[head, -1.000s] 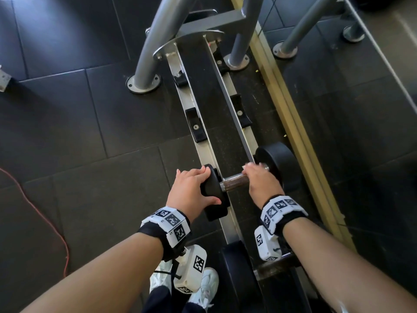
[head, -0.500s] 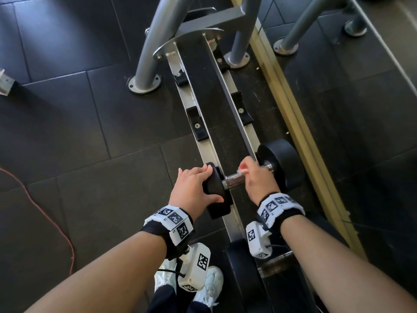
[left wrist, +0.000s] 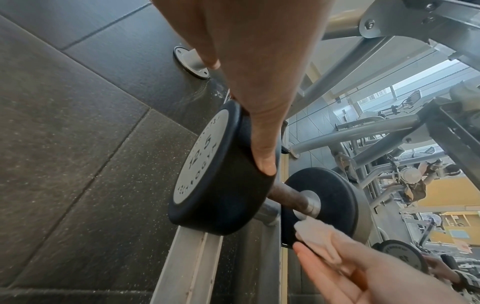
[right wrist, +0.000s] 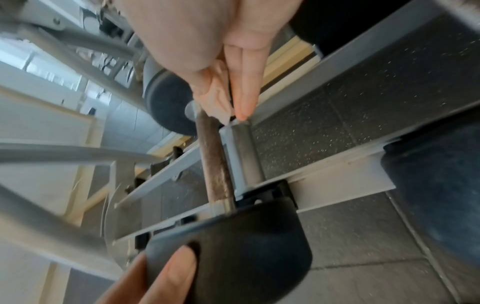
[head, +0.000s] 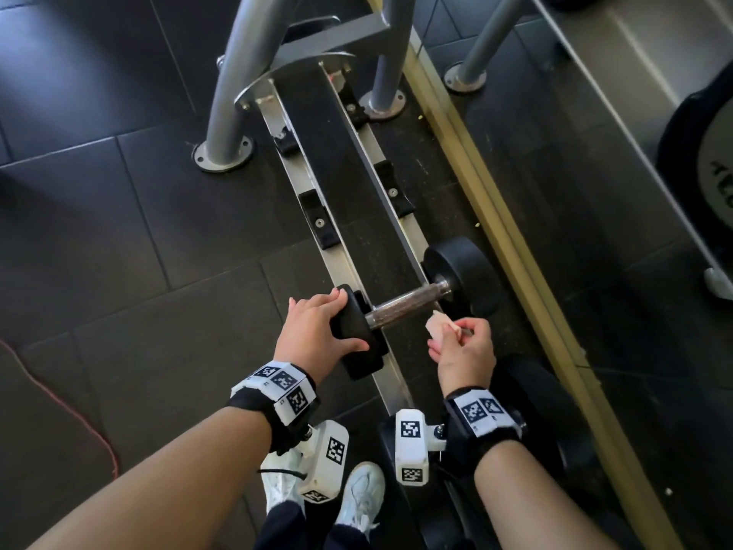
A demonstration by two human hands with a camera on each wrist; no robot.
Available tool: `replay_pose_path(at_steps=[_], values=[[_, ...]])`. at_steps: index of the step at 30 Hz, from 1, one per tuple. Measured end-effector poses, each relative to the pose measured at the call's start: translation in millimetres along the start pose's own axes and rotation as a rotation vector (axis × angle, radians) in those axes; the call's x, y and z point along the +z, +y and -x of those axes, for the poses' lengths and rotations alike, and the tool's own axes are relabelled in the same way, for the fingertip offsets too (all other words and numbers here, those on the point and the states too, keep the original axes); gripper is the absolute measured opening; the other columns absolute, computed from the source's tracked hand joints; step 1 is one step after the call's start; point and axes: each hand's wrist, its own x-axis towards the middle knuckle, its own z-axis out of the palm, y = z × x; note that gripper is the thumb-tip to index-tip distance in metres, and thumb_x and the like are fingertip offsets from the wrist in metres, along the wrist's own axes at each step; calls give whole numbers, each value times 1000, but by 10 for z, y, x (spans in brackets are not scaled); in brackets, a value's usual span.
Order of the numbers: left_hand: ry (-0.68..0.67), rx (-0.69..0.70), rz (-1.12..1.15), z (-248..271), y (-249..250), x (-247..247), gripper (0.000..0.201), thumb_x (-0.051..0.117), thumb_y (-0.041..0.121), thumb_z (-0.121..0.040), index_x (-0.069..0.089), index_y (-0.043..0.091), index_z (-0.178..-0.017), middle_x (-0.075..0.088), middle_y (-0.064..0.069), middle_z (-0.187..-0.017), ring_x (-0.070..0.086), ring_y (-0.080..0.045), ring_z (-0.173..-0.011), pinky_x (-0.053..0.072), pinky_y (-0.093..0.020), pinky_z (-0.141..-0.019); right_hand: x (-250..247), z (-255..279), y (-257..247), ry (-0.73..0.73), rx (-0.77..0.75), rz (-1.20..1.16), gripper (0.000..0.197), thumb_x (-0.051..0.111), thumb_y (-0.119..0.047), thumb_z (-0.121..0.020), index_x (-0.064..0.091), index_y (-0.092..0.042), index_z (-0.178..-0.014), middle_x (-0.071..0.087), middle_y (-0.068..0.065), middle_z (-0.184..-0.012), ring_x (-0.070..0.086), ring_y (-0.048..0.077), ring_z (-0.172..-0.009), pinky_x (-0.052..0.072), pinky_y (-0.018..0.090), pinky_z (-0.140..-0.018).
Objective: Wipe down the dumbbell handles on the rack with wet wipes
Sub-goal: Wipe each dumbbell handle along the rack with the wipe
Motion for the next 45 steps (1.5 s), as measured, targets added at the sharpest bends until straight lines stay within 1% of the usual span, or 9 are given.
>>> replay_pose_path(at_steps=[5, 10, 12, 16, 24, 30, 36, 42, 45], values=[[1, 13, -11, -2, -8, -3, 90, 81, 51, -71, 42, 26, -148, 46, 5, -149, 39, -21, -135, 3, -48, -122, 107, -110, 105, 139, 120, 14, 23, 67, -13, -88, 51, -29, -83, 64, -2, -91, 62, 7, -73, 44, 16, -55], [-9, 25, -32, -10, -23, -5, 91, 80, 53, -71, 41, 26, -148, 46, 6, -149, 38, -19, -136, 2, -45, -122, 334, -183, 115, 155, 235, -241, 22, 71, -14, -87, 70, -23, -107, 72, -2, -93, 70, 12, -83, 56, 17, -71], [-14, 27, -28, -19, -30, -4, 91, 80, 54, -70, 42, 26, -148, 46, 6, -149, 38, -18, -136, 0, -45, -122, 390, -199, 115, 90, 232, -313, 20, 69, -16, -89, 75, -25, -106, 75, -6, -89, 72, 11, -84, 54, 11, -68], [-13, 33, -36, -24, -38, -11, 91, 80, 55, -69, 44, 26, -147, 47, 5, -148, 40, -19, -133, 2, -45, -122, 489, -129, 123, -11, 221, -456, 22, 67, -8, -91, 75, -27, -97, 75, 1, -98, 69, 13, -93, 53, 31, -95], [-35, 33, -22, -63, -55, -51, 87, 83, 54, -66, 51, 26, -142, 52, 3, -144, 43, -21, -132, 3, -47, -121, 342, 20, 256, -436, 83, -61, 21, 73, -24, -87, 76, -40, -100, 74, -18, -100, 68, 2, -102, 48, 27, -102], [-77, 20, -10, -126, -64, -122, 81, 84, 51, -67, 54, 28, -139, 55, 5, -141, 46, -21, -132, 7, -45, -121, 238, -151, 180, 48, 171, -215, 24, 69, -27, -90, 73, -51, -92, 75, -11, -97, 71, 7, -87, 57, 31, -89], [-98, 5, 7, -151, -80, -176, 76, 85, 46, -69, 56, 29, -137, 57, 6, -138, 47, -20, -132, 17, -38, -121, 551, 111, 78, -59, 154, -230, 27, 70, -23, -89, 73, -50, -87, 71, -19, -100, 64, 3, -100, 45, 16, -88], [-96, -16, 20, -113, -50, -173, 76, 84, 43, -71, 54, 29, -140, 55, 7, -141, 42, -22, -134, 20, -38, -120, 491, 372, 141, -336, 178, -59, 18, 68, -23, -90, 76, -29, -105, 74, -9, -104, 66, 6, -98, 48, 18, -93], [-111, -15, 15, -118, -37, -191, 76, 84, 42, -71, 54, 29, -140, 56, 6, -140, 42, -23, -134, 21, -42, -120, 323, 187, 76, -194, 150, -69, 25, 64, -13, -92, 74, -26, -111, 73, -8, -110, 67, 9, -99, 51, 21, -92]])
